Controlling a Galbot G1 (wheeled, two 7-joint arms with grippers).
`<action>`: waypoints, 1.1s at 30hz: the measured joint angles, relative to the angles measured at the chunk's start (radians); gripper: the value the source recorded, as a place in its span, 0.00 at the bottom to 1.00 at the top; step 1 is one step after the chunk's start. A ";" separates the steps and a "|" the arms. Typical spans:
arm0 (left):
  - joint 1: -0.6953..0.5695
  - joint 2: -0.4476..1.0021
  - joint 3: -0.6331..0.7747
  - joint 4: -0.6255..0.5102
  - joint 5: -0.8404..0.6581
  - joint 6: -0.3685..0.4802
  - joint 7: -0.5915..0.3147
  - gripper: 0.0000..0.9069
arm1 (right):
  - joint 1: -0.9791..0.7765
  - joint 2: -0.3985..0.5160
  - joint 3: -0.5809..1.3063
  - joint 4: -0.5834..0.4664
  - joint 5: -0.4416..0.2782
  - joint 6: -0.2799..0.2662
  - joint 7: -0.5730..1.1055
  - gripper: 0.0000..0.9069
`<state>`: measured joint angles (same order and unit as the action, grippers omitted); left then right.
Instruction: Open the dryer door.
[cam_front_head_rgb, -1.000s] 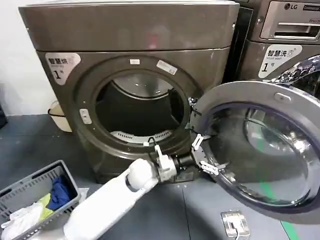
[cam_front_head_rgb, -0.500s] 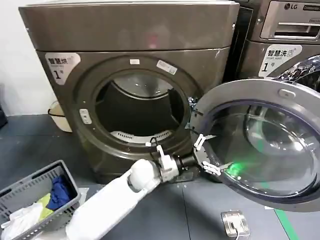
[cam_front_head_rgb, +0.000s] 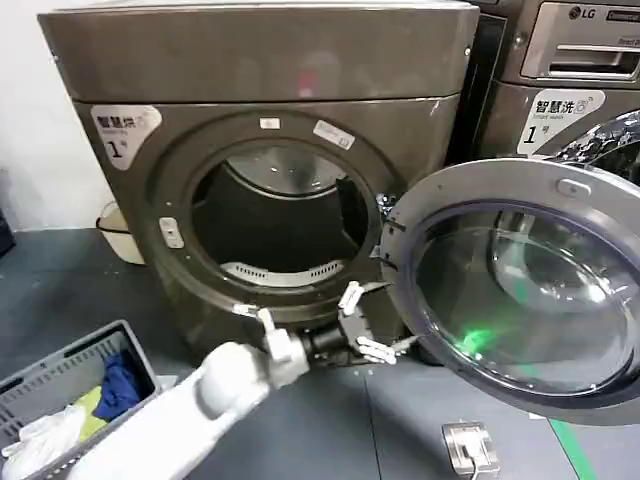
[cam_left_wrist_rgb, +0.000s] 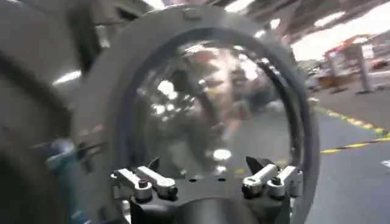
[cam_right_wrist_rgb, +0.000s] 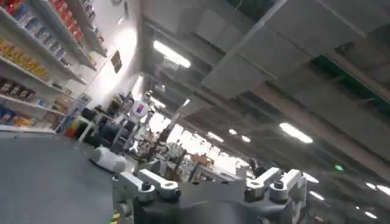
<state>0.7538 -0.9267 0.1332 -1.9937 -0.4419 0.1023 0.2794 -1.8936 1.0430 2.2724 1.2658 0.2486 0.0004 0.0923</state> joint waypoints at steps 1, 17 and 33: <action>0.031 0.017 -0.029 -0.025 -0.006 0.023 -0.021 1.00 | 0.001 -0.001 0.000 0.000 0.000 0.000 0.000 1.00; 0.459 0.106 -0.492 -0.247 -0.275 0.499 -0.504 1.00 | 0.025 -0.011 -0.023 0.019 0.000 -0.004 -0.009 1.00; 0.499 0.191 -0.768 -0.169 -0.846 0.635 -1.071 1.00 | 0.066 -0.001 -0.081 0.065 0.003 -0.007 -0.038 1.00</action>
<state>1.2530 -0.7360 -0.6351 -2.1626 -1.2876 0.7375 -0.7913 -1.8275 1.0423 2.1916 1.3310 0.2511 -0.0064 0.0539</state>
